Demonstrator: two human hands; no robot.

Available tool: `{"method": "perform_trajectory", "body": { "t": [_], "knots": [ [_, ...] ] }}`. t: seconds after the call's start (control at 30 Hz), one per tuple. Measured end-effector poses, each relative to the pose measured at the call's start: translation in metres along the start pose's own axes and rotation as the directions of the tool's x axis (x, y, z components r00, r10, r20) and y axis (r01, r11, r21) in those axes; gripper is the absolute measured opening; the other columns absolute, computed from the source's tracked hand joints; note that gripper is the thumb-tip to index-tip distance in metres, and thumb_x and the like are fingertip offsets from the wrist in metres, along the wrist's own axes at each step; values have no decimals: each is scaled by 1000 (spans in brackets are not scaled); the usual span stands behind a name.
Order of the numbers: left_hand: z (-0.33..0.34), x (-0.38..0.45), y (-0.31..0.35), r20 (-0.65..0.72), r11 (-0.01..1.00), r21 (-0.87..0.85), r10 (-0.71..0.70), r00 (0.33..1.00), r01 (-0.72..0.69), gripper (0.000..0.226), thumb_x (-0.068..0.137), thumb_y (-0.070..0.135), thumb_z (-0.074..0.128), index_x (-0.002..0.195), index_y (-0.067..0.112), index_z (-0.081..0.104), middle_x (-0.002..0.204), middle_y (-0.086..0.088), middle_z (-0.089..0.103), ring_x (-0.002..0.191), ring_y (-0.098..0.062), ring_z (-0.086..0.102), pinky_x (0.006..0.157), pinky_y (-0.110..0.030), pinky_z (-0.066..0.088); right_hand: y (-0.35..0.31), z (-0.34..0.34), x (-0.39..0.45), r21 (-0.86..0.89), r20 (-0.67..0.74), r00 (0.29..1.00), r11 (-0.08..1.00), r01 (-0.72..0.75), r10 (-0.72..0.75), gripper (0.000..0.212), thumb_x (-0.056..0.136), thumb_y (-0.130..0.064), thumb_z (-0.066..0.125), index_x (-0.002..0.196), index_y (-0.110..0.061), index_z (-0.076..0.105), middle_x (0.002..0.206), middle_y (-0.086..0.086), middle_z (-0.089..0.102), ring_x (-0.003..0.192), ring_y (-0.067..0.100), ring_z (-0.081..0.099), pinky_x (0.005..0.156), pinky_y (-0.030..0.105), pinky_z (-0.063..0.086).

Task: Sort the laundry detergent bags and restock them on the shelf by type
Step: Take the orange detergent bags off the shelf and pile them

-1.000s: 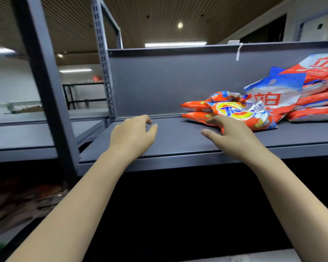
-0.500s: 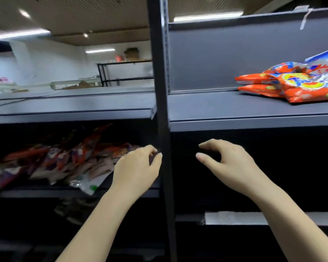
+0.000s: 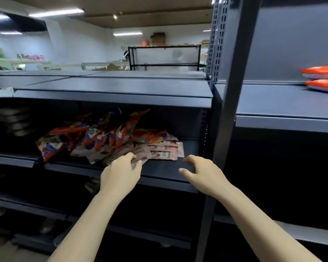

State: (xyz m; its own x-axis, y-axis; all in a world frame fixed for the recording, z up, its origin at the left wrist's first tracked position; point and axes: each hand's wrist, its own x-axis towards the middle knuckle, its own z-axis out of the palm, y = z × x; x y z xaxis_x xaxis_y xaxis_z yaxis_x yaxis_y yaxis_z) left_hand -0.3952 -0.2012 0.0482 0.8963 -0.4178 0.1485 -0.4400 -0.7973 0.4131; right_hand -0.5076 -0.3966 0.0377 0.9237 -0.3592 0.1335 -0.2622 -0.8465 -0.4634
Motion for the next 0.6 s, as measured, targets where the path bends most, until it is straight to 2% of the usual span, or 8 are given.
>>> {"method": "perform_trajectory", "body": {
  "t": [0.13, 0.2, 0.27, 0.33, 0.4, 0.53, 0.6],
  "knots": [
    [6, 40, -24, 50, 995, -17, -98, 994, 99, 44, 98, 47, 38, 135, 25, 44, 121, 3, 58, 94, -19, 58, 75, -31, 47, 1, 23, 48, 0, 44, 999, 999, -33, 33, 45, 91, -46, 50, 131, -24, 50, 132, -5, 56, 117, 18, 54, 94, 37, 47],
    [12, 60, -34, 63, 992, -24, -126, 990, 127, 46, 98, 47, 38, 138, 24, 41, 123, 2, 57, 94, -20, 59, 72, -30, 48, 3, 33, 70, 12, 60, 997, 999, -48, 48, 46, 91, -45, 51, 131, -23, 50, 130, -3, 57, 116, 19, 54, 92, 37, 48],
    [18, 79, -43, 42, 989, -24, -146, 988, 147, 49, 98, 46, 38, 140, 23, 38, 127, 0, 55, 97, -21, 59, 69, -30, 47, 3, 41, 92, 1, 68, 994, 996, -88, 87, 46, 91, -46, 50, 131, -24, 49, 126, -1, 58, 110, 22, 56, 87, 35, 50],
    [25, 95, -52, -5, 986, -21, -164, 986, 164, 52, 97, 45, 40, 142, 21, 34, 133, -3, 51, 107, -25, 56, 74, -32, 46, 4, 49, 111, -27, 67, 986, 988, -152, 154, 45, 90, -49, 48, 129, -26, 48, 124, -1, 58, 107, 24, 58, 82, 34, 51],
    [31, 110, -59, -20, 982, -28, -188, 982, 187, 54, 95, 43, 42, 142, 19, 32, 133, -6, 49, 113, -29, 53, 81, -36, 47, 6, 58, 129, -42, 49, 983, 984, -172, 174, 45, 91, -49, 48, 128, -25, 49, 123, -1, 58, 108, 24, 58, 81, 34, 50],
    [43, 141, -72, -8, 975, -55, -217, 976, 216, 55, 90, 33, 49, 140, 16, 33, 129, -13, 51, 111, -34, 52, 86, -43, 49, 7, 69, 154, -9, -13, 986, 986, -169, 169, 47, 92, -46, 50, 131, -21, 47, 125, 0, 59, 112, 26, 57, 87, 35, 49],
    [49, 157, -80, -6, 971, -98, -219, 976, 217, 65, 90, 30, 51, 147, 18, 24, 137, -15, 45, 117, -35, 49, 89, -44, 48, 8, 76, 167, -91, -58, 987, 984, -155, 150, 48, 93, -46, 48, 133, -20, 45, 127, 3, 57, 115, 28, 55, 88, 36, 46]
  ]
}}
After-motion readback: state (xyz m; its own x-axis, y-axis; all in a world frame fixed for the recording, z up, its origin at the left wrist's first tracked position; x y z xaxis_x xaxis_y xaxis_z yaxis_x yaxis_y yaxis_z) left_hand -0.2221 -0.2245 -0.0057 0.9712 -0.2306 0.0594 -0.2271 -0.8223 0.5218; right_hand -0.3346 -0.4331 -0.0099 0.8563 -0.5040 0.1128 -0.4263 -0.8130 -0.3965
